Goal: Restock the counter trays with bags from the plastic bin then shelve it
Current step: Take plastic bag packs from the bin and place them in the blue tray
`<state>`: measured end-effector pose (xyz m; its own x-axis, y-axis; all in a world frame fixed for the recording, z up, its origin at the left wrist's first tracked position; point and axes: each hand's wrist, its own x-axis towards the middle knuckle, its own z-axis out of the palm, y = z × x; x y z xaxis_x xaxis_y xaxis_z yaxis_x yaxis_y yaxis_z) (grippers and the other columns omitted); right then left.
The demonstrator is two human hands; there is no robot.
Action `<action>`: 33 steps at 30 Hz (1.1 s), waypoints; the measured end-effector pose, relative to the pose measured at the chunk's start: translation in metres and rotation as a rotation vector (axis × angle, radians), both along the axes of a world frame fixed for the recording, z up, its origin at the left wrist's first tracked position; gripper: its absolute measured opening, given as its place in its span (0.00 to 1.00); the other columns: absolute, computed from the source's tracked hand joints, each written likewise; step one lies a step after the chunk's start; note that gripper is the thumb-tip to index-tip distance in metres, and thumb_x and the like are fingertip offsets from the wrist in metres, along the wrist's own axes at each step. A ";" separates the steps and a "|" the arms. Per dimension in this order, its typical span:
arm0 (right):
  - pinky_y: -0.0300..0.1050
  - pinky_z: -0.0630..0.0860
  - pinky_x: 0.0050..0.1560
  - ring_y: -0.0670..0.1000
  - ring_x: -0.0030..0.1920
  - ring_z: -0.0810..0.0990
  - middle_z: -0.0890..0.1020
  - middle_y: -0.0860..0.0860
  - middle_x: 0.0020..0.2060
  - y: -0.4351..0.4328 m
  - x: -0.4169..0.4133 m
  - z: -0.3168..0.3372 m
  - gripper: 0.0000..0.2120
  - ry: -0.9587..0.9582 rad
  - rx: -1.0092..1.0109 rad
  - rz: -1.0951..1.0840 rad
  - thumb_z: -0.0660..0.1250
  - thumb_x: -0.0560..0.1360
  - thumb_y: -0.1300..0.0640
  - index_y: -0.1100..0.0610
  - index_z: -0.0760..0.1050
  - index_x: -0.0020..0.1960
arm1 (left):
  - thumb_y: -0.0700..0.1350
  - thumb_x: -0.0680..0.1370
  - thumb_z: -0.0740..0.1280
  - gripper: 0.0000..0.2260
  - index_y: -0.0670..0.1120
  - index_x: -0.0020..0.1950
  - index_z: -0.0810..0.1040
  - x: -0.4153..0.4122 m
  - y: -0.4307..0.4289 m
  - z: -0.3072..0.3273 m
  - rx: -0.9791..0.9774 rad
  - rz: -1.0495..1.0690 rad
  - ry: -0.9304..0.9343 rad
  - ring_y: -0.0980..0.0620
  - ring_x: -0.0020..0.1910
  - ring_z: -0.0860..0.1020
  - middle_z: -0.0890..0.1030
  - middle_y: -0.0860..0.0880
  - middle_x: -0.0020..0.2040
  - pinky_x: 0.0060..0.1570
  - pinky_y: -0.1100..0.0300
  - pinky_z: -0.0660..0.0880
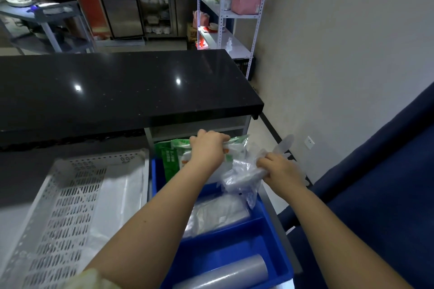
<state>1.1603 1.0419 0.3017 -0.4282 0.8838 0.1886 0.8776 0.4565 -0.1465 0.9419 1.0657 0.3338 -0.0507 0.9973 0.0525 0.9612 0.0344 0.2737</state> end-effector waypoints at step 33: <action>0.51 0.73 0.48 0.58 0.52 0.74 0.78 0.55 0.53 0.024 -0.154 -0.038 0.12 -0.038 -0.050 0.303 0.68 0.71 0.60 0.54 0.76 0.53 | 0.46 0.76 0.68 0.11 0.48 0.58 0.80 -0.101 -0.082 -0.046 0.424 0.046 -0.077 0.46 0.55 0.74 0.80 0.48 0.54 0.52 0.52 0.69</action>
<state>1.0060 1.0657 0.2641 -0.6795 0.7225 0.1273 0.7078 0.6913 -0.1450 0.8405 0.9838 0.2878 -0.1145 0.8850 0.4513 0.9375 -0.0540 0.3437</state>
